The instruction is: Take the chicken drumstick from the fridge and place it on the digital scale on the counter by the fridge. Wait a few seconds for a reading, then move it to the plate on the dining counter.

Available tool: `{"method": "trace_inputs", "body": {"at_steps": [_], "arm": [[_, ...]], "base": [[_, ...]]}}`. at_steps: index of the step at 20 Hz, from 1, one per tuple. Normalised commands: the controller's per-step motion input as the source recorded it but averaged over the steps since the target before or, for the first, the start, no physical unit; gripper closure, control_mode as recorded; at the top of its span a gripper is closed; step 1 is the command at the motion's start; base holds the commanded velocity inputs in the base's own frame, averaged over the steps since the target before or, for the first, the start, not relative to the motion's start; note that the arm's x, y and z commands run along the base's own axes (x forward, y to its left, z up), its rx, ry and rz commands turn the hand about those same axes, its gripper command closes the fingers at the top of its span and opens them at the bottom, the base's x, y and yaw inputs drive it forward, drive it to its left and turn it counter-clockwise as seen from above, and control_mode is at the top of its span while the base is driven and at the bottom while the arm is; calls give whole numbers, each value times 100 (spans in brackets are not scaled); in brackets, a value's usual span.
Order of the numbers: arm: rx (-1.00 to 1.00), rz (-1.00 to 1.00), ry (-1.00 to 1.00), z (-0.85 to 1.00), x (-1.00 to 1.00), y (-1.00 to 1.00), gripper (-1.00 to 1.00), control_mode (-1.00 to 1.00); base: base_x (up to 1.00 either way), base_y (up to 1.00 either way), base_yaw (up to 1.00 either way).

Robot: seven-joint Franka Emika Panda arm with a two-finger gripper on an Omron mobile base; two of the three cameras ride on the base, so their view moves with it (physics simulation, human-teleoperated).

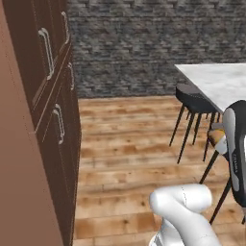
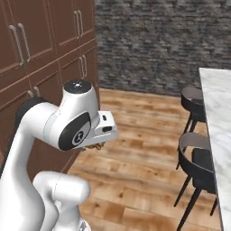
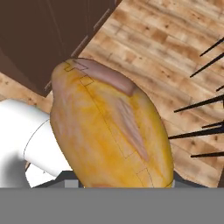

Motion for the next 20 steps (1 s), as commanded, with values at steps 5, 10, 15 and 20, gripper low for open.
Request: {"method": "trace_inputs", "body": {"at_steps": [5,10,15,20], "arm": [[0,0,0,0,0,0,100,100],[0,0,0,0,0,0,100,100],[0,0,0,0,0,0,100,100],[0,0,0,0,0,0,100,100]], "base": [[100,16,-12],[100,19,-12],[100,25,-12],[100,29,-12]]}}
